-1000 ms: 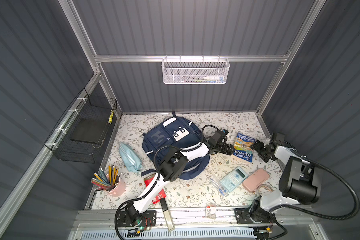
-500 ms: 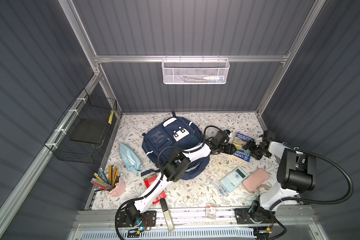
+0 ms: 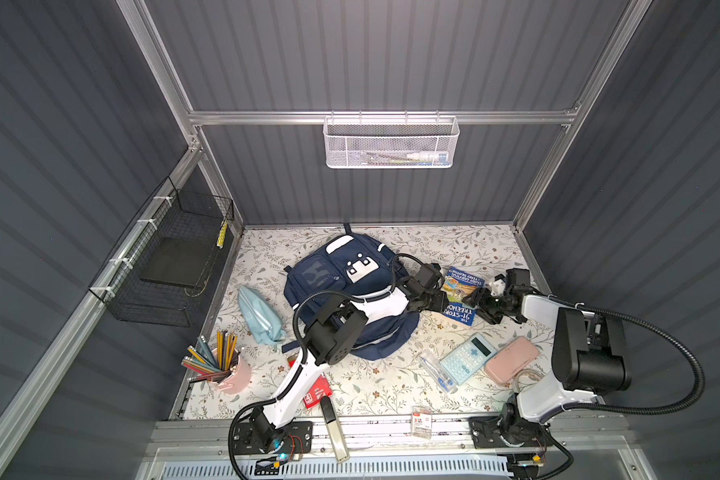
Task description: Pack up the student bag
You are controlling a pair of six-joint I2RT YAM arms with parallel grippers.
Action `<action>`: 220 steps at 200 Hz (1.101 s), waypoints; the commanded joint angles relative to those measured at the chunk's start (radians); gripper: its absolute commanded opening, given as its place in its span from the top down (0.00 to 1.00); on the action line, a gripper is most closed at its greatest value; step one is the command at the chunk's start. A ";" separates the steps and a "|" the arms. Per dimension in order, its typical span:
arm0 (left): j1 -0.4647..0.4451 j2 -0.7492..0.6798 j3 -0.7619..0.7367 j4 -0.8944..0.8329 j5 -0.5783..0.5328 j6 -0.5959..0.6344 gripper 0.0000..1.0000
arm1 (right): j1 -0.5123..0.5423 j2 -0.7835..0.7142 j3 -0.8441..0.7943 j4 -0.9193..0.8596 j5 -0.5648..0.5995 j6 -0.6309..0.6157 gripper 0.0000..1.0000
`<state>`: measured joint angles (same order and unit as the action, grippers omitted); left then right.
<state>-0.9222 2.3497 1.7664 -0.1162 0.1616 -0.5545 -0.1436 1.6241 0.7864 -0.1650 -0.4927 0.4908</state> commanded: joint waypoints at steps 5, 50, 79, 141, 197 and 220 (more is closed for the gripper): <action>-0.026 -0.093 -0.079 -0.005 0.005 -0.010 0.39 | 0.004 -0.023 -0.010 -0.056 0.020 0.000 0.34; -0.006 -0.074 -0.003 -0.053 -0.134 0.090 0.25 | -0.044 -0.046 -0.015 -0.081 0.048 -0.014 0.32; -0.006 0.053 0.155 -0.098 -0.094 0.101 0.30 | -0.043 -0.034 -0.028 -0.051 -0.008 0.010 0.34; 0.019 0.110 0.141 -0.091 -0.113 0.055 0.50 | -0.034 0.004 -0.049 0.029 -0.086 0.064 0.35; 0.039 0.115 -0.025 0.136 0.093 -0.147 0.73 | -0.027 0.032 -0.084 0.235 -0.249 0.140 0.36; 0.034 0.119 -0.018 0.106 0.068 -0.127 0.75 | -0.023 0.035 -0.126 0.384 -0.320 0.196 0.38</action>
<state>-0.8700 2.4218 1.7935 0.0586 0.1699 -0.6388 -0.1902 1.6375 0.7036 0.0250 -0.6434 0.6151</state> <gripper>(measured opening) 0.270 0.632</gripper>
